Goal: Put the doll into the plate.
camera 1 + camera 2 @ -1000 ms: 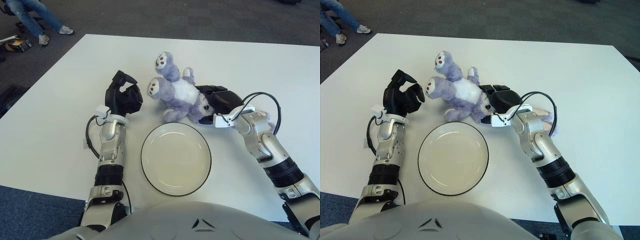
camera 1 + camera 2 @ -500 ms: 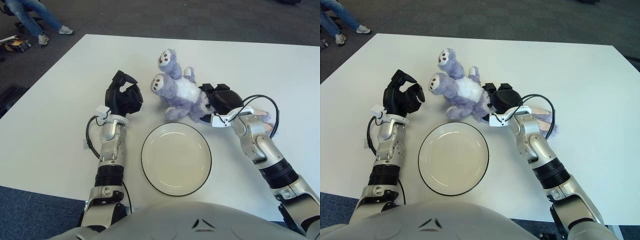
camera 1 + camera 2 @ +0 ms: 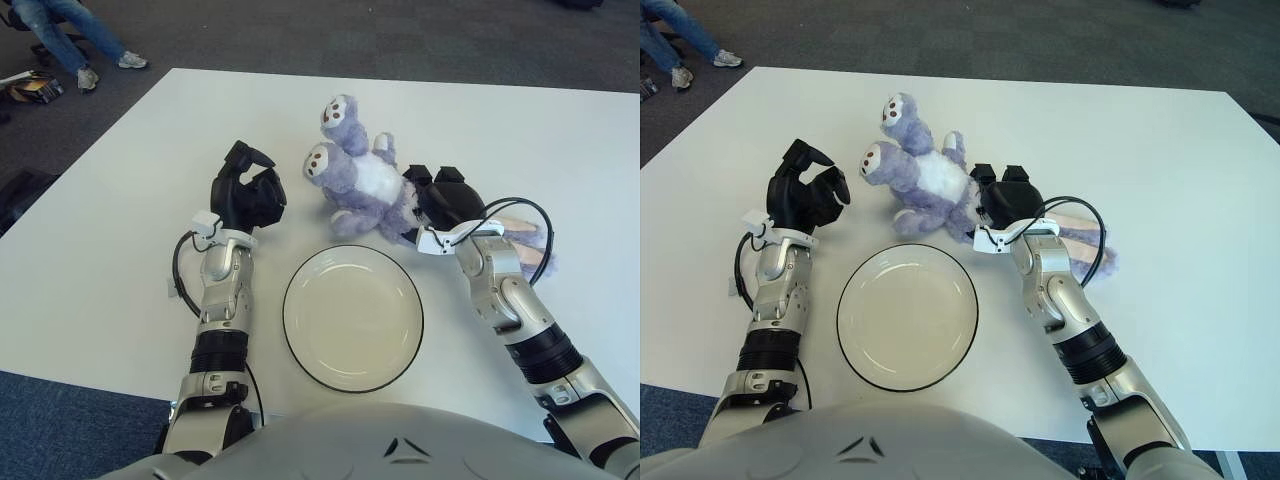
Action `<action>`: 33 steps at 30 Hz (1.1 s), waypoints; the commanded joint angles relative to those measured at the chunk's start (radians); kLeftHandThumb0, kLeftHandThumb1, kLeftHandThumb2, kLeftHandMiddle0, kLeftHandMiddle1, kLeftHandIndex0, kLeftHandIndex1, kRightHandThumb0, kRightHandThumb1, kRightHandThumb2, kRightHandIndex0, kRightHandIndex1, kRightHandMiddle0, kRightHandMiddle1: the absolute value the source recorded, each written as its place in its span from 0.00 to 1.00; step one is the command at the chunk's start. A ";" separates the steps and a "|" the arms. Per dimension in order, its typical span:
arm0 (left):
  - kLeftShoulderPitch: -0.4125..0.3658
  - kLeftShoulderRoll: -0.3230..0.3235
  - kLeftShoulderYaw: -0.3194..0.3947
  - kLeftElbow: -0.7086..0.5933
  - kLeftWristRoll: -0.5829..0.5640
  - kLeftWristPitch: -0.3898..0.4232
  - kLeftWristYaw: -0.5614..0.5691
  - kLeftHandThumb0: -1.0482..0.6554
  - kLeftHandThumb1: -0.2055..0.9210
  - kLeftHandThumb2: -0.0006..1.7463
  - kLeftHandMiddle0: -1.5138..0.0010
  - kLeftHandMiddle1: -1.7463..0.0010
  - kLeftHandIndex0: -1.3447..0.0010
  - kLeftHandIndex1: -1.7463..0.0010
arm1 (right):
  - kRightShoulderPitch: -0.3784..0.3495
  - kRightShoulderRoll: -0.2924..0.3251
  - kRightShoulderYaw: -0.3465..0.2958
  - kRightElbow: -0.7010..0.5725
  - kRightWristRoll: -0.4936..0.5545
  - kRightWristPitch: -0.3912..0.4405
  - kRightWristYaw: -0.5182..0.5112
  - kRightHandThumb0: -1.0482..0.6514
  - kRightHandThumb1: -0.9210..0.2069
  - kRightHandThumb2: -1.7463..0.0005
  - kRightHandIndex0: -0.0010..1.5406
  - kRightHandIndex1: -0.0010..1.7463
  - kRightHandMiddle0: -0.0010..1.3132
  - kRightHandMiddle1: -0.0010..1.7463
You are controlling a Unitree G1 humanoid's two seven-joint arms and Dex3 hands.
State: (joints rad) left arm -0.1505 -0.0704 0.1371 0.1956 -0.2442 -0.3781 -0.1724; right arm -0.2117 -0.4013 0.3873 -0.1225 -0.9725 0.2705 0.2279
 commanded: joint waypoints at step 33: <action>0.090 -0.019 -0.002 0.048 -0.003 0.015 0.002 0.35 0.55 0.69 0.26 0.00 0.60 0.00 | 0.056 -0.071 -0.085 0.144 0.208 -0.220 -0.093 0.92 0.63 0.18 0.45 1.00 0.68 1.00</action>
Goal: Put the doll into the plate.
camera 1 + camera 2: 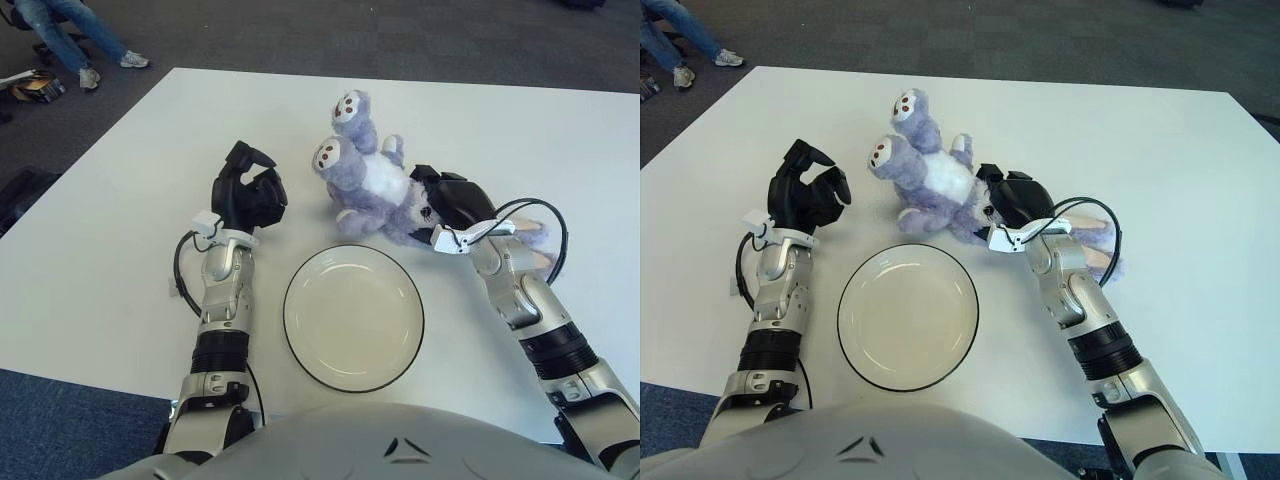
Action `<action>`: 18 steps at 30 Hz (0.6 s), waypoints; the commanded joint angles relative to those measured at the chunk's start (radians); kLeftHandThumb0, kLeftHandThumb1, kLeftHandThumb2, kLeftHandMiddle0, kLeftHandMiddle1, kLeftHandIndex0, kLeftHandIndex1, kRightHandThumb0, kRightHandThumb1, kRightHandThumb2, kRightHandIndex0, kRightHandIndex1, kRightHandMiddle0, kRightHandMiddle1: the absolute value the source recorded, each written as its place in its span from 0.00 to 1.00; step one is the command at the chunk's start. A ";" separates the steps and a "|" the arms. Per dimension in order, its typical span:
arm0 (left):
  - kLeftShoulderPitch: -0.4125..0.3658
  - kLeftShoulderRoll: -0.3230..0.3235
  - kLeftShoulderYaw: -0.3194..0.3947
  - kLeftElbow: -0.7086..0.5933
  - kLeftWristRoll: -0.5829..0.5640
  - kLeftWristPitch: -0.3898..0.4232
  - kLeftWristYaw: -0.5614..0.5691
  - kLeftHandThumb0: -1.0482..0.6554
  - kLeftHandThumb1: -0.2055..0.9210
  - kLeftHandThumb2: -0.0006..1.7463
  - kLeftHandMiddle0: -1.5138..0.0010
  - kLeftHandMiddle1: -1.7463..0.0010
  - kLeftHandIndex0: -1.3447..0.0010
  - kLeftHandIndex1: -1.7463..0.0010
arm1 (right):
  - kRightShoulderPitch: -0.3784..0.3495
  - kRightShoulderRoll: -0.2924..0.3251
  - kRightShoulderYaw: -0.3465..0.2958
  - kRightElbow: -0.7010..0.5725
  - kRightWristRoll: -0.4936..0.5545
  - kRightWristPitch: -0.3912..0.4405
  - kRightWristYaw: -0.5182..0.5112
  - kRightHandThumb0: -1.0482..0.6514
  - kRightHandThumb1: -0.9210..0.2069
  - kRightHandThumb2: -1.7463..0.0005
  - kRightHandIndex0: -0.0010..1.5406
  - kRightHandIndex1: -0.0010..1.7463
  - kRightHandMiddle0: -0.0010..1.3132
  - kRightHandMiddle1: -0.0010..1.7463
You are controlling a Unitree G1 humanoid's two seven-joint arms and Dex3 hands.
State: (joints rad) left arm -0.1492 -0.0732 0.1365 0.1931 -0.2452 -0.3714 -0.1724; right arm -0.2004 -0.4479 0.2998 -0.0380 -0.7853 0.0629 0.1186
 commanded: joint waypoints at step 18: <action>0.082 -0.012 0.001 0.064 -0.003 0.007 -0.002 0.35 0.54 0.69 0.26 0.00 0.60 0.00 | 0.057 -0.002 -0.109 0.070 0.197 -0.147 -0.067 0.90 0.58 0.21 0.42 1.00 0.70 1.00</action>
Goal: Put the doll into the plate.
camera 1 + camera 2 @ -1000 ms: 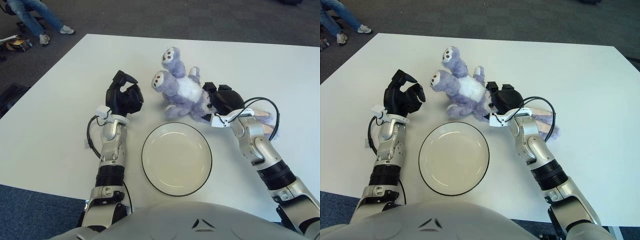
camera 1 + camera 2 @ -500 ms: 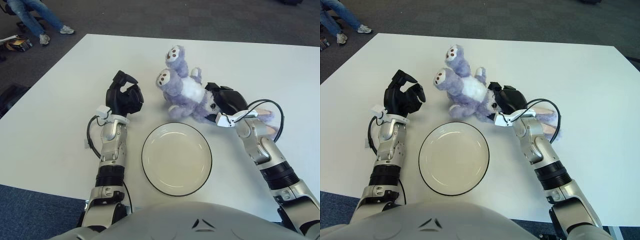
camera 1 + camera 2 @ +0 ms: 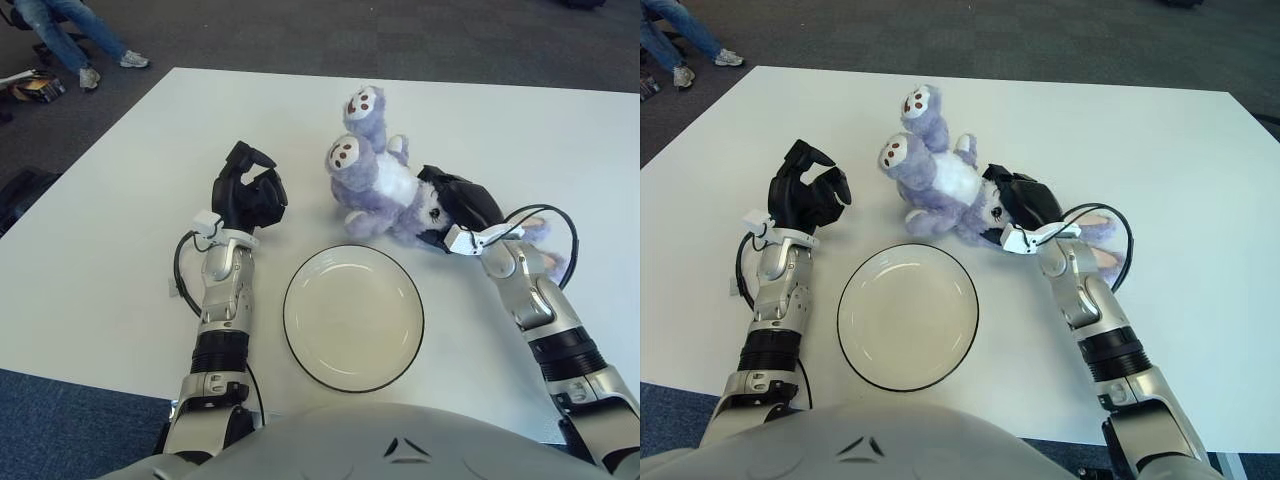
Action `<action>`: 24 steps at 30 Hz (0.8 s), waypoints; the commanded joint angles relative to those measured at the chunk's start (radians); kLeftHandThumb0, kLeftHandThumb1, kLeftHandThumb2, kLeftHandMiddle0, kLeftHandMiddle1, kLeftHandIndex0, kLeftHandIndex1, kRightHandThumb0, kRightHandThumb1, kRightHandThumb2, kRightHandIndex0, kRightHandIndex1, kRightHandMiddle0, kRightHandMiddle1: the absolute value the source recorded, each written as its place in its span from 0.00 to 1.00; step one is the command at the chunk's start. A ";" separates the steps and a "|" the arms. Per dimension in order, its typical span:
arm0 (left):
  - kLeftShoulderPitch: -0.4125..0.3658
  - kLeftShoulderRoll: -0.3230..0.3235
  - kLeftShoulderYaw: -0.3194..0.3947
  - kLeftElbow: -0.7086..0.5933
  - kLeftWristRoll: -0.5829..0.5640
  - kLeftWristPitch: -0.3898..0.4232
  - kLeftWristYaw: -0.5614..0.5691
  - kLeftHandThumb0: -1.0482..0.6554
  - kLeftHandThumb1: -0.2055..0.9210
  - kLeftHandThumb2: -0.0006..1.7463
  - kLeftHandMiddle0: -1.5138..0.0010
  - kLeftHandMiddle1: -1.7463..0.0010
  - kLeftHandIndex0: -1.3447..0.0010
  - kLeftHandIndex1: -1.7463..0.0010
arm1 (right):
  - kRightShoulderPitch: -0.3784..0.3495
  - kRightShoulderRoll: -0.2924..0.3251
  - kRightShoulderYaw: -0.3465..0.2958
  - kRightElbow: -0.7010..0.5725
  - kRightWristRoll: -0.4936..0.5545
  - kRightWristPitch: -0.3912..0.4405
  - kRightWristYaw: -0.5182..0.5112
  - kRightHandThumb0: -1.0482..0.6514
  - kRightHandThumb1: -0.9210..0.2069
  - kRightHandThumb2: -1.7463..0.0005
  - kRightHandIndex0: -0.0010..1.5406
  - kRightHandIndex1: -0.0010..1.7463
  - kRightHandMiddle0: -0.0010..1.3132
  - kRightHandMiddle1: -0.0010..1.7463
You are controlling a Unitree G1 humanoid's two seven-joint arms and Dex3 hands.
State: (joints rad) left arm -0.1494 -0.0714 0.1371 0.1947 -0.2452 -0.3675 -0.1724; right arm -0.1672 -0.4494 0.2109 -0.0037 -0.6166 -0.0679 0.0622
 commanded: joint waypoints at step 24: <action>0.065 -0.010 0.007 0.088 0.008 0.002 0.012 0.35 0.54 0.69 0.27 0.00 0.60 0.00 | 0.086 0.023 -0.126 -0.161 0.185 -0.089 0.001 0.91 0.60 0.20 0.43 1.00 0.66 1.00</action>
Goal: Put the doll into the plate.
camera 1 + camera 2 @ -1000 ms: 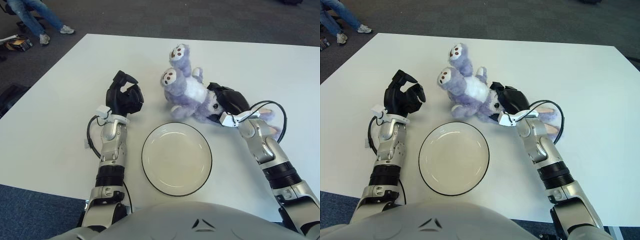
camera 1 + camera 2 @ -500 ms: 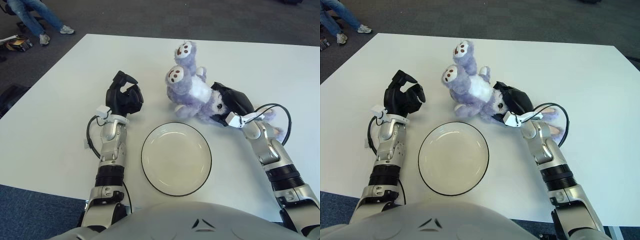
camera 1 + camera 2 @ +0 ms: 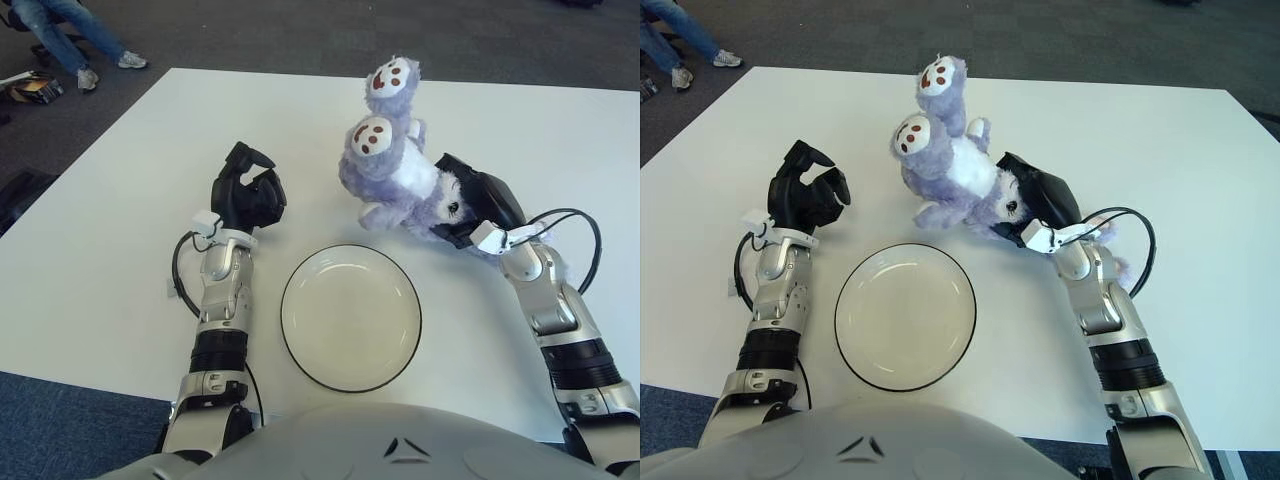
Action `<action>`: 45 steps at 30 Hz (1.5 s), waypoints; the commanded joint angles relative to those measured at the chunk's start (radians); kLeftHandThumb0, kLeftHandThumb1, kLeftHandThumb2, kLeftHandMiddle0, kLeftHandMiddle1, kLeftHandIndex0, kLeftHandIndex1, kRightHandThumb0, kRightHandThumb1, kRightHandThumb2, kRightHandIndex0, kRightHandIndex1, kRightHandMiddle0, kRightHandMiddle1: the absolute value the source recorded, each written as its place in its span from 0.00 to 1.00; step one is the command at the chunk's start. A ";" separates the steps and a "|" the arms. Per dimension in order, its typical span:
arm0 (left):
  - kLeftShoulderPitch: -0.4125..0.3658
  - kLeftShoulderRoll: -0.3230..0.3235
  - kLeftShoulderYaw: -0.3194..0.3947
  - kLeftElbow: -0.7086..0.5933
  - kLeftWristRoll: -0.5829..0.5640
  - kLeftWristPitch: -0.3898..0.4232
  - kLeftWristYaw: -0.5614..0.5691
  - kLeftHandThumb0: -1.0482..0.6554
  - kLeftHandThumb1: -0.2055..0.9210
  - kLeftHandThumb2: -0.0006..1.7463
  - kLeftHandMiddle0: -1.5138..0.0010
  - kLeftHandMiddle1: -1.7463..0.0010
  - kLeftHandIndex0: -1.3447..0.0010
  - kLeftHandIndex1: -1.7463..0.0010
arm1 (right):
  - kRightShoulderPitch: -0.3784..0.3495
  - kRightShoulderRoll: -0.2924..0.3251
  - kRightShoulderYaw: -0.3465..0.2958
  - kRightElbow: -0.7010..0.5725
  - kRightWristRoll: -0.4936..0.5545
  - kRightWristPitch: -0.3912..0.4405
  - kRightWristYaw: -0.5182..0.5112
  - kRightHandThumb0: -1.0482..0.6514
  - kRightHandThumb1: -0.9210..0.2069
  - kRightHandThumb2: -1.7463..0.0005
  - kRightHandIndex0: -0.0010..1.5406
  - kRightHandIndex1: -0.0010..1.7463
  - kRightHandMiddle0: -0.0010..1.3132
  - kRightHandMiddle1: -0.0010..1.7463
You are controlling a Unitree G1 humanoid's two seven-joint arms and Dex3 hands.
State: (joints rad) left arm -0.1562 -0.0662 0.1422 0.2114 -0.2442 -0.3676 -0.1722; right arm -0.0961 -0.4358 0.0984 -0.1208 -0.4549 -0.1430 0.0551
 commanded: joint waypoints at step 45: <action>0.028 -0.011 0.012 0.144 0.047 -0.020 0.031 0.35 0.53 0.70 0.26 0.00 0.59 0.00 | 0.086 0.006 0.066 -0.366 0.085 -0.062 0.267 0.95 0.75 0.08 0.52 1.00 0.75 1.00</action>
State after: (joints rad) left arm -0.2003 -0.0621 0.1515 0.2874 -0.1930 -0.3854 -0.1493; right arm -0.0030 -0.4205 0.1608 -0.4675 -0.3793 -0.2117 0.3012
